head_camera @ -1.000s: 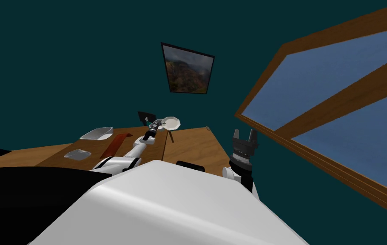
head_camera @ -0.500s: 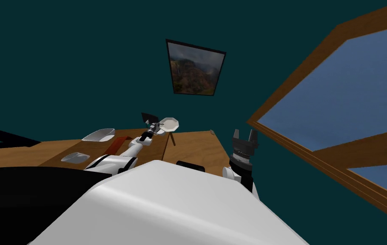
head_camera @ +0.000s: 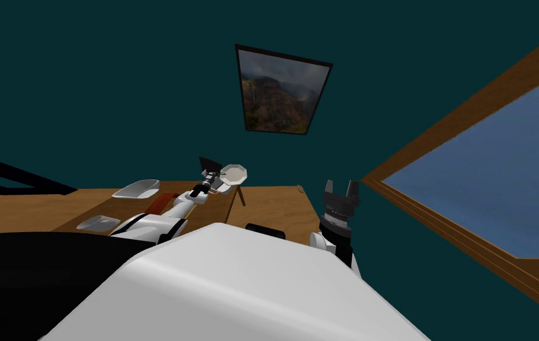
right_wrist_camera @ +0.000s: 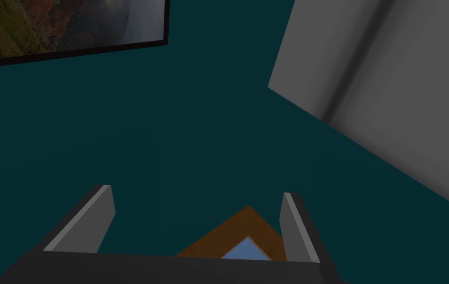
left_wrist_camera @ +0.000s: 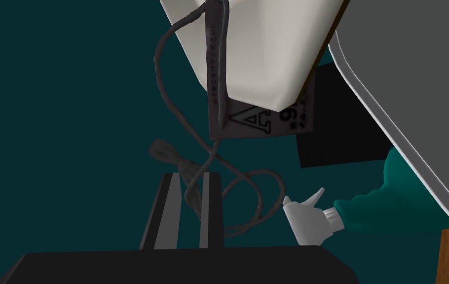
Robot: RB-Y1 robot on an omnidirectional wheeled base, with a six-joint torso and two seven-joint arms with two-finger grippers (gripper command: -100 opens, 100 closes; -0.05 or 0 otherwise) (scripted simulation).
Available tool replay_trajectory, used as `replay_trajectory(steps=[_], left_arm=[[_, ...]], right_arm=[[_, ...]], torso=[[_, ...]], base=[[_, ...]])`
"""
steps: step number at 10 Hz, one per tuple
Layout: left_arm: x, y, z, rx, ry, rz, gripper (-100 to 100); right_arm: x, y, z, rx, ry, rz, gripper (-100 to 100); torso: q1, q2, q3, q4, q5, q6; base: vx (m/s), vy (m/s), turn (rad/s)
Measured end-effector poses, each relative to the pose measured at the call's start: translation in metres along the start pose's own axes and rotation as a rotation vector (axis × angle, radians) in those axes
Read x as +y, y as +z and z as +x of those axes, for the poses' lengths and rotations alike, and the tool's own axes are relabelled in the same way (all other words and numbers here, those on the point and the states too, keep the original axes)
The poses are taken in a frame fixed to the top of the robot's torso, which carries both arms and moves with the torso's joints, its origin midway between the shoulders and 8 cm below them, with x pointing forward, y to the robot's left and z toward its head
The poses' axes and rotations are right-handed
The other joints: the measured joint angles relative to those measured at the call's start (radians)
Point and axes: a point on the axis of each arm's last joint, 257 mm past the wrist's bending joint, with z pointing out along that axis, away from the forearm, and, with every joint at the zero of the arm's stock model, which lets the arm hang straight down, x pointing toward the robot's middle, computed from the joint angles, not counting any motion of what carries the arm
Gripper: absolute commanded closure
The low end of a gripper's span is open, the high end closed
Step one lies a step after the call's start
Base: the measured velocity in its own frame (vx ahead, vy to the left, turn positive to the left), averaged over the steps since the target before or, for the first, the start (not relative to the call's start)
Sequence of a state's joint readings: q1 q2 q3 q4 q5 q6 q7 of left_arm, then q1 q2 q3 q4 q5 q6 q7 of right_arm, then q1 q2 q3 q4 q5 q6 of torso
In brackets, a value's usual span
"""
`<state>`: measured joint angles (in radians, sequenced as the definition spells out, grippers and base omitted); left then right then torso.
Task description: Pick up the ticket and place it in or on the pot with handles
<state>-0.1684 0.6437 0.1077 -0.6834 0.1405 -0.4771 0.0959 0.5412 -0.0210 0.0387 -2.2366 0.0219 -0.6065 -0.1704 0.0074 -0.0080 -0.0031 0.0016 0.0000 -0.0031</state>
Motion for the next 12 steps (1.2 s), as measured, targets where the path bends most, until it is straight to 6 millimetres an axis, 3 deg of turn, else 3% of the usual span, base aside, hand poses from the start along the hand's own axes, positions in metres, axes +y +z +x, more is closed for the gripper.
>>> replay_trajectory(steps=[1, 2, 6, 7, 8, 12], left_arm=[[0.004, 0.0, -0.003, 0.001, -0.002, -0.008, 100], [0.004, 0.0, -0.005, -0.001, -0.004, -0.007, -100], [0.003, 0.0, -0.005, -0.001, -0.004, -0.007, -100], [0.003, 0.0, -0.005, -0.001, -0.004, -0.007, 0], [0.003, 0.0, -0.005, -0.001, -0.004, -0.007, -100], [-0.013, 0.015, -0.031, -0.017, 0.001, -0.022, -100]], right_arm=[[0.0, 0.0, 0.0, 0.0, 0.0, 0.0, 0], [0.0, 0.0, 0.0, 0.0, 0.0, 0.0, 0], [0.0, 0.0, 0.0, 0.0, 0.0, 0.0, 0], [0.0, 0.0, 0.0, 0.0, 0.0, 0.0, 0], [0.0, 0.0, 0.0, 0.0, 0.0, 0.0, 0], [0.0, 0.0, 0.0, 0.0, 0.0, 0.0, 0]], torso=[[-0.001, 0.0, 0.0, 0.0, 0.0, 0.001], [-0.002, 0.006, 0.003, 0.001, 0.0, 0.002], [-0.003, 0.014, 0.008, 0.003, 0.0, 0.002], [-0.003, 0.014, 0.008, 0.003, 0.0, 0.002], [-0.003, 0.014, 0.008, 0.003, 0.0, 0.002], [-0.005, 0.017, 0.01, 0.004, 0.0, 0.002]], base=[[0.088, -0.006, 0.028], [0.017, 0.002, -0.003], [0.002, 0.0, 0.0], [0.0, 0.0, 0.0], [-0.042, -0.026, -0.105], [-0.055, -0.031, -0.053]])
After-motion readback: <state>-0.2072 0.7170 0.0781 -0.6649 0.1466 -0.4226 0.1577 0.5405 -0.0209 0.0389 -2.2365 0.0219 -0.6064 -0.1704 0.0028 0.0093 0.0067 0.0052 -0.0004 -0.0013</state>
